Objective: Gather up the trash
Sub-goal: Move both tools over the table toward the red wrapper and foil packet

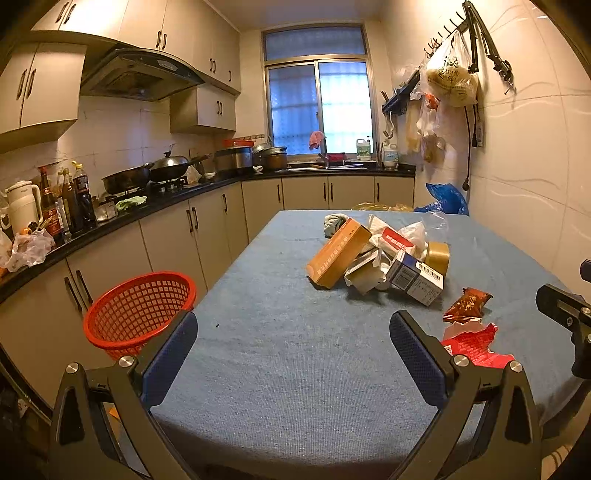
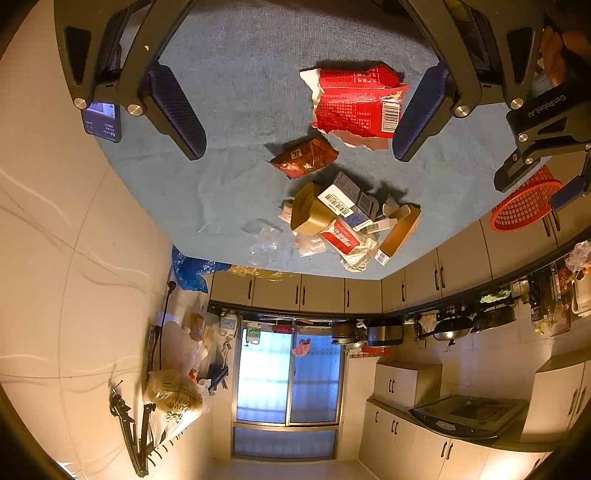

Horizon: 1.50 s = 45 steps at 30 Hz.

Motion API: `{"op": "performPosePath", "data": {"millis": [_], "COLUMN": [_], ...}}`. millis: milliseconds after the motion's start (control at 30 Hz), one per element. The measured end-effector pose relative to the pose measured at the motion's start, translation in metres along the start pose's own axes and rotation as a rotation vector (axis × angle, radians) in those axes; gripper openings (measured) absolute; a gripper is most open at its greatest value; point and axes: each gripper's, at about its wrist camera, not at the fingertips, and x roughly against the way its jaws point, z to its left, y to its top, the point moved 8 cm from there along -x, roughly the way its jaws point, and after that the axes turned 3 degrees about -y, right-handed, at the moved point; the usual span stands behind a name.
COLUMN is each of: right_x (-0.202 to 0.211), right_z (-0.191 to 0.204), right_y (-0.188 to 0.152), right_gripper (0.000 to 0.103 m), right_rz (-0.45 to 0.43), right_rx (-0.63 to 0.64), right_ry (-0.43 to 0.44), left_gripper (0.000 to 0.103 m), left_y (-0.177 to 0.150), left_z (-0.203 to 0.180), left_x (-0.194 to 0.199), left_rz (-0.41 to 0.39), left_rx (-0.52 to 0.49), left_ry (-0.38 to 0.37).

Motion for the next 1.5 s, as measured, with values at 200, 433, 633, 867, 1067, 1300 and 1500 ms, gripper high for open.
{"op": "performPosePath", "data": {"millis": [200, 433, 633, 867, 1067, 1300, 1500], "right_x": [-0.002, -0.007, -0.015, -0.029, -0.043, -0.05, -0.052], "right_z": [0.001, 0.002, 0.001, -0.011, -0.038, -0.055, -0.054], "right_y": [-0.002, -0.004, -0.005, -0.002, 0.002, 0.001, 0.003], "right_gripper": [0.102, 0.102, 0.102, 0.102, 0.102, 0.102, 0.102], "right_rz": [0.005, 0.019, 0.036, 0.058, 0.099, 0.127, 0.124], "right_rx": [-0.002, -0.004, -0.005, -0.029, -0.108, -0.165, -0.161], "right_ry": [0.002, 0.007, 0.013, 0.031, 0.072, 0.061, 0.072], "left_gripper": [0.103, 0.103, 0.103, 0.103, 0.103, 0.103, 0.103], "left_y": [0.0, -0.004, -0.007, -0.008, -0.009, -0.007, -0.01], "left_z": [-0.001, -0.003, -0.007, -0.018, -0.051, -0.076, -0.089], "left_x": [-0.001, -0.004, -0.008, -0.016, -0.023, -0.024, -0.027], "left_rz": [0.002, 0.014, 0.029, 0.056, 0.11, 0.108, 0.135], "left_rx": [-0.001, -0.008, -0.018, -0.06, -0.15, -0.186, -0.186], "left_ry": [0.002, -0.005, -0.008, -0.035, -0.167, -0.207, -0.257]}}
